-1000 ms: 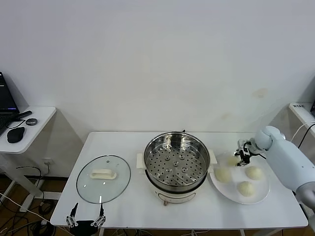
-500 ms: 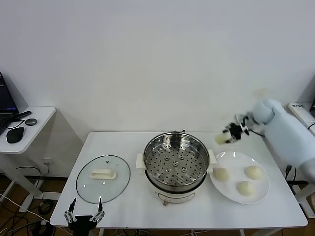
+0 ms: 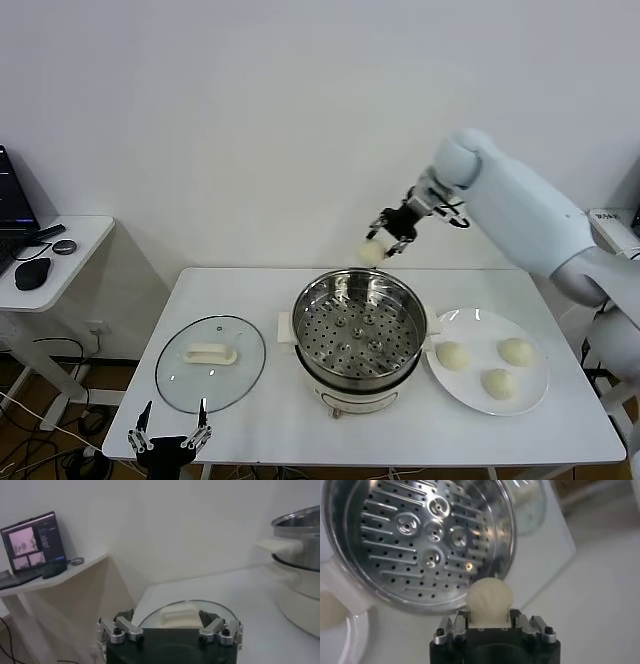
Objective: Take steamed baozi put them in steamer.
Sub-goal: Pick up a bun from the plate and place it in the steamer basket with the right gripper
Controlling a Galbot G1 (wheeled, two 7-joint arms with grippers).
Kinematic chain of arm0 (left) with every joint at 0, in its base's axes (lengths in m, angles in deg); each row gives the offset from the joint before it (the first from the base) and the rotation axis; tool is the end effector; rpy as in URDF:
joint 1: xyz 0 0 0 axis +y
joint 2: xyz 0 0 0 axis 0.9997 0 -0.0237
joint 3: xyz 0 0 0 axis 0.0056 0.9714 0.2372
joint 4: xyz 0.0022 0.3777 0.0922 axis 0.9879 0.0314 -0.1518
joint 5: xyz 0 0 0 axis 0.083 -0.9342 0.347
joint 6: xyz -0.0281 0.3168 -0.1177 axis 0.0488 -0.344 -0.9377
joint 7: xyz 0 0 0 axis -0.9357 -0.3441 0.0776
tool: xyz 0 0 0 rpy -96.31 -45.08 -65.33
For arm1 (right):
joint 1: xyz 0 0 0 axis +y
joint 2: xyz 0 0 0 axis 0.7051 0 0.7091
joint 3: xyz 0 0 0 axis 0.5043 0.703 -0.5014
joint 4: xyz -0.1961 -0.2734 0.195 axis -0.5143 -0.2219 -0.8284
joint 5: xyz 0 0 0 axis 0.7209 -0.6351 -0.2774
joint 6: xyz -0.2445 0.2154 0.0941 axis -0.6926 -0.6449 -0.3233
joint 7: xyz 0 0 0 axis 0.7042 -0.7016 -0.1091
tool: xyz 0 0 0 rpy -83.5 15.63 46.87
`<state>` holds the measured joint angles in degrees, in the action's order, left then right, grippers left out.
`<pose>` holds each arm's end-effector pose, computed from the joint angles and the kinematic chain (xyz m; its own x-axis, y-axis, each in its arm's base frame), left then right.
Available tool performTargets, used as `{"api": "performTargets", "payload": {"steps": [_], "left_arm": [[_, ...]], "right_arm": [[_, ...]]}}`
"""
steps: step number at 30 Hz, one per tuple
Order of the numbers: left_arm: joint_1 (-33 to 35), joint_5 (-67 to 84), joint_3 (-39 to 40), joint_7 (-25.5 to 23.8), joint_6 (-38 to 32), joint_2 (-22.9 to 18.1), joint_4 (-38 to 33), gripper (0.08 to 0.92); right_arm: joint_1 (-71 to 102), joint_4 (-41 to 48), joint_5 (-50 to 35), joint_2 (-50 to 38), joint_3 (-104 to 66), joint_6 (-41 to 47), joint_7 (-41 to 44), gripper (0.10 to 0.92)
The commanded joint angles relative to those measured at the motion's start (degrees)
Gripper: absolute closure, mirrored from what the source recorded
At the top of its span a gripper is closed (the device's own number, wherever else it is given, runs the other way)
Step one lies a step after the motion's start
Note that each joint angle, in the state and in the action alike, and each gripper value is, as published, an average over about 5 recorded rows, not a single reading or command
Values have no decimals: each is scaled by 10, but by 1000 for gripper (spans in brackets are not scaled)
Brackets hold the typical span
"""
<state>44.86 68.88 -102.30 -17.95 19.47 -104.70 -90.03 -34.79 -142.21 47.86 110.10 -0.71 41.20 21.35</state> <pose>0.0504 0.0197 -0.3377 -0.9481 -0.2168 0.2325 -0.1536 0.9528 0.2617 0.6445 -0.0087 -0.0224 -0.1269 -0.3781 0.9170 -0.3748 -0.8377 -0.3973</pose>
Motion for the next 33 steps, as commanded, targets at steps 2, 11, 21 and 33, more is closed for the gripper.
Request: {"api": "performTargets", "payload": {"steps": [2,11,21,33], "left_arm": [[2,1,2,4,0,-4,-13,177],[4,1,10,5,1,-5,-23,177],[7,4,12,8,1,-5,-32,177],[7,6,11,8,1,-4,-32,177]], "right_arm": [[-35,-88,53,43,102,-91,11,535],[-8,-46,100,64,117,-91,4,533],[17,-10,139,85,110,-91,-8,533],[35,-2,147,87,109,-90,-28,490]]}}
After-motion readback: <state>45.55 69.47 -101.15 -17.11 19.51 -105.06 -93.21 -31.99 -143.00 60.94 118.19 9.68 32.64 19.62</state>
